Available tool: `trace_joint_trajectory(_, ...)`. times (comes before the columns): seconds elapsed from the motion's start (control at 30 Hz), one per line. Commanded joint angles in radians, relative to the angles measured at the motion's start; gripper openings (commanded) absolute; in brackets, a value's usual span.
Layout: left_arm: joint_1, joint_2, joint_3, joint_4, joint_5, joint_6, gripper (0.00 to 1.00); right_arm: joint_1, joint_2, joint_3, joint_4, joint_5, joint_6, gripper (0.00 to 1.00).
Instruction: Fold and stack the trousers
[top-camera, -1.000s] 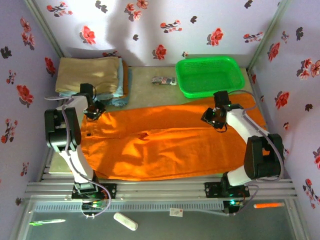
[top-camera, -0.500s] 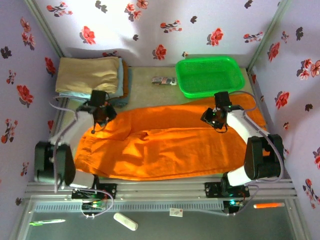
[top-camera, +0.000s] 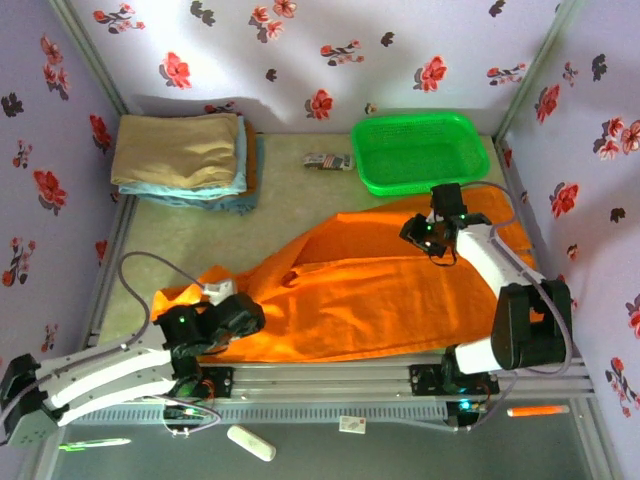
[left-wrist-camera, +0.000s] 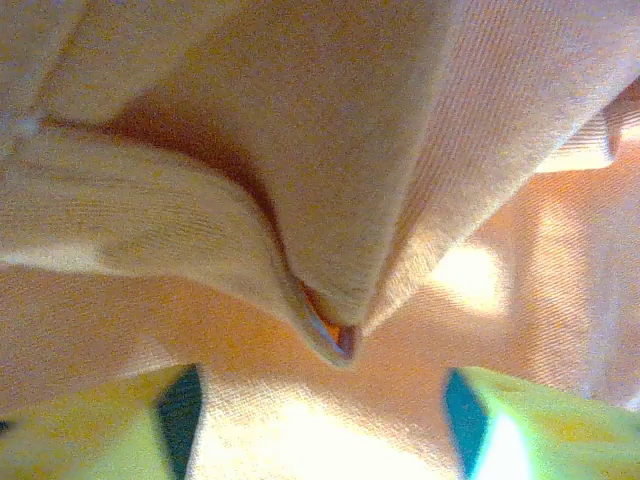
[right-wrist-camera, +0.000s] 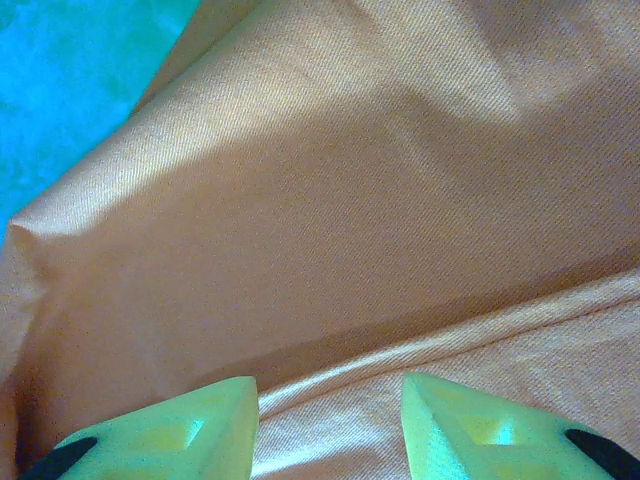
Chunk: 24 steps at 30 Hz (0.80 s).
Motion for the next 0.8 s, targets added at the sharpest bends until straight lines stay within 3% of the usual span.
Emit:
trace_joint_trajectory(0.0,-0.110,-0.009,0.087,-0.135,-0.174,-0.101,0.86,0.005,-0.027,-0.012,0.004,-0.026,0.012,0.43)
trace_joint_trajectory(0.07,-0.155,-0.007,0.159,-0.163,-0.211,-0.066,0.86,0.006,-0.034,-0.016,0.004,-0.023,0.012,0.43)
trace_joint_trajectory(0.27,-0.161,0.018,0.422,-0.268,-0.287,0.120,0.73,0.007,-0.036,-0.020,0.010,-0.029,0.013,0.43)
trace_joint_trajectory(0.33,-0.152,0.037,0.486,-0.298,-0.316,0.169,0.75,0.007,-0.030,-0.022,0.017,-0.033,0.015,0.43)
trace_joint_trajectory(0.5,-0.032,0.141,0.562,-0.512,-0.326,0.129,0.79,0.007,-0.025,-0.019,0.022,-0.043,0.016,0.43)
trace_joint_trajectory(0.67,-0.025,0.319,0.554,-0.608,-0.261,0.062,0.80,0.008,-0.023,-0.028,0.040,-0.062,0.023,0.43)
trace_joint_trajectory(0.77,-0.020,0.386,0.528,-0.609,-0.272,0.014,0.88,0.011,-0.019,-0.030,0.050,-0.068,0.025,0.43)
